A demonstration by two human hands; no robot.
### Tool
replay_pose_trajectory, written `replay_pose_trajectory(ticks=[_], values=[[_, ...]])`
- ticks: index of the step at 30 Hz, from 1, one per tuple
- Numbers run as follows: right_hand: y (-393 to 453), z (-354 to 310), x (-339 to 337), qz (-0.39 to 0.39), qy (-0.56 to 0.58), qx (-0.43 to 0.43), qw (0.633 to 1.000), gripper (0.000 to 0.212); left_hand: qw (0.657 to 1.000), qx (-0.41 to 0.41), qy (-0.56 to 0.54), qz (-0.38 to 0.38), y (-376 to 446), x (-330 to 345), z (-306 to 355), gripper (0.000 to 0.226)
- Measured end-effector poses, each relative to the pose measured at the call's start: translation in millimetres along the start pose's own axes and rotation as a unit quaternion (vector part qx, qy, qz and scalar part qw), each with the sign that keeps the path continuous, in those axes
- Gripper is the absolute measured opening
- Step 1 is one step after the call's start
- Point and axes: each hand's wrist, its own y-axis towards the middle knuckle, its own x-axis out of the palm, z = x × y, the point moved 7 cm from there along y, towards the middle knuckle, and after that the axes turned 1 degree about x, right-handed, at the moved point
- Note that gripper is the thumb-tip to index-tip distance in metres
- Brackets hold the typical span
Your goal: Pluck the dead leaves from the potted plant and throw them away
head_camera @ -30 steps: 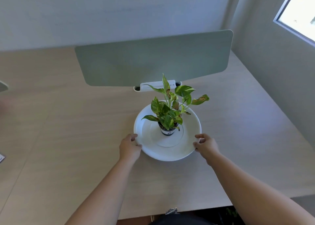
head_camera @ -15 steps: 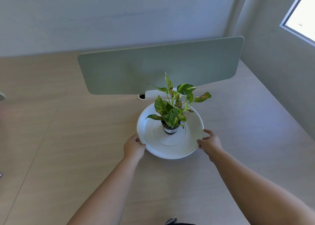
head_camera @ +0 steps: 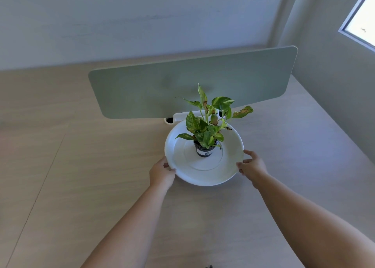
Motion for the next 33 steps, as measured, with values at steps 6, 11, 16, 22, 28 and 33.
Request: replay_pose_trajectory(ticks=[6, 11, 16, 22, 28, 33], values=[[6, -4, 1, 0.001, -0.010, 0.000, 1.000, 0.058, 0.999, -0.018, -0.032, 0.010, 5, 2, -3, 0.051], [7, -8, 0, 0.002, -0.043, -0.013, 0.999, 0.058, 0.999, -0.022, -0.038, 0.016, 7, 2, -2, 0.057], [11, -13, 1, -0.015, -0.089, -0.030, 0.995, 0.059, 0.998, -0.031, -0.044, 0.028, 7, 4, 0, 0.060], [16, -20, 1, -0.033, -0.122, -0.044, 0.991, 0.061, 0.998, -0.033, -0.040, 0.038, 8, 6, 2, 0.058], [19, -27, 1, -0.044, -0.144, -0.052, 0.987, 0.063, 0.998, -0.027, -0.026, 0.047, 12, 8, 5, 0.054], [27, -27, 0, -0.043, -0.155, -0.053, 0.986, 0.065, 0.998, -0.030, -0.019, 0.052, 14, 9, 9, 0.054]])
